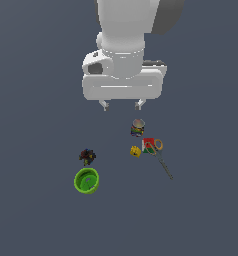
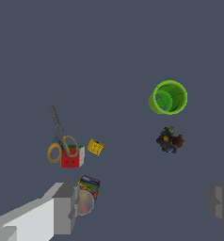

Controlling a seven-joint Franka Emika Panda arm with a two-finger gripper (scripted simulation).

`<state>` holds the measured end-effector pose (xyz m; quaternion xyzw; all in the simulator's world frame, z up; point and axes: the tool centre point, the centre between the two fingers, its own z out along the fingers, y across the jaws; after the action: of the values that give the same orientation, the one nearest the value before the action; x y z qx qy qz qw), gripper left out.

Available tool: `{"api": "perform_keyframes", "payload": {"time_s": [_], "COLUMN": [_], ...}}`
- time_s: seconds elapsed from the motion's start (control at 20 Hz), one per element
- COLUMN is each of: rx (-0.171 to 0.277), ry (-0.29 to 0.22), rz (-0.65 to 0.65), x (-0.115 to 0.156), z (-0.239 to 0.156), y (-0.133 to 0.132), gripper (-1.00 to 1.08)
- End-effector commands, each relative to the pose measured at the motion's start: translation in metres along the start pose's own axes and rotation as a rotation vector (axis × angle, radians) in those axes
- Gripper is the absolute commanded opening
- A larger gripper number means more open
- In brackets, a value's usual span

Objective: Pick up a designated object from a clutter of objects.

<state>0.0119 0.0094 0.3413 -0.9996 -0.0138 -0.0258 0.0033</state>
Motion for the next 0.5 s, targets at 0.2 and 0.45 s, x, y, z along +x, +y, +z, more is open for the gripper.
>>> {"api": "perform_keyframes", "payload": {"time_s": [0.2,0.45], "rx": [0.002,0.008], "ry": [0.013,0.037], "rz": [0.008,0.025], "x": [0.003,0.008], "z": [-0.006,-0.018], "y": [-0.002,-0.003], "gripper": [1.00,1.00]}}
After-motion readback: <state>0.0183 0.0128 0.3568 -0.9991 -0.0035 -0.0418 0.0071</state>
